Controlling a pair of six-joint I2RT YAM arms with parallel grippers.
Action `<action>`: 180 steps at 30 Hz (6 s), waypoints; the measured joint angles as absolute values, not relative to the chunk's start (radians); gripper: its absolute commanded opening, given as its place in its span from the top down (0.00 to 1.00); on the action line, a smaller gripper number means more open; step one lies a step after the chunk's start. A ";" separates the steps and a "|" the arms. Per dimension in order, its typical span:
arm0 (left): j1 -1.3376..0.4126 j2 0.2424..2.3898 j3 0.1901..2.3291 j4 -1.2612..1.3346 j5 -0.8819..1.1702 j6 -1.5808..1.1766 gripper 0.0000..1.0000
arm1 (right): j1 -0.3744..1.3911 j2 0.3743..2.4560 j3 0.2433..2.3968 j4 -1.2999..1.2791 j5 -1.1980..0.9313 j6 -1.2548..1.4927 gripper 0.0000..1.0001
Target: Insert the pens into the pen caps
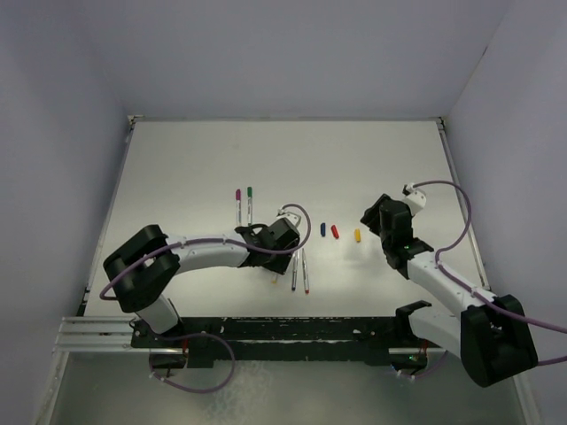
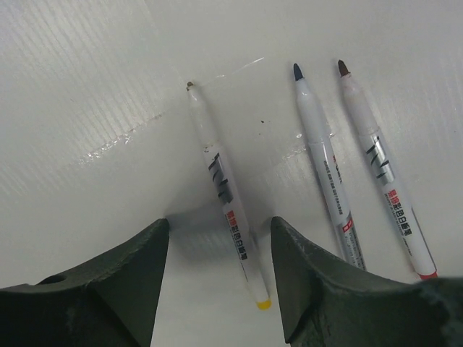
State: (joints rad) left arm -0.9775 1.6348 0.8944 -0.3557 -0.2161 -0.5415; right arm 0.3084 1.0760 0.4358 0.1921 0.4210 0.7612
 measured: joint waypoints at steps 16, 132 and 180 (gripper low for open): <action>-1.017 1.647 0.893 -0.374 -0.289 -0.591 0.95 | 0.308 1.052 0.436 0.192 0.387 0.761 0.45; -0.864 1.477 0.847 -0.351 -0.141 -0.556 1.00 | 0.486 1.561 0.799 -0.226 0.356 0.670 1.00; -0.859 1.275 0.590 0.554 0.130 -0.557 1.00 | 0.493 1.180 0.431 1.013 -0.175 0.733 1.00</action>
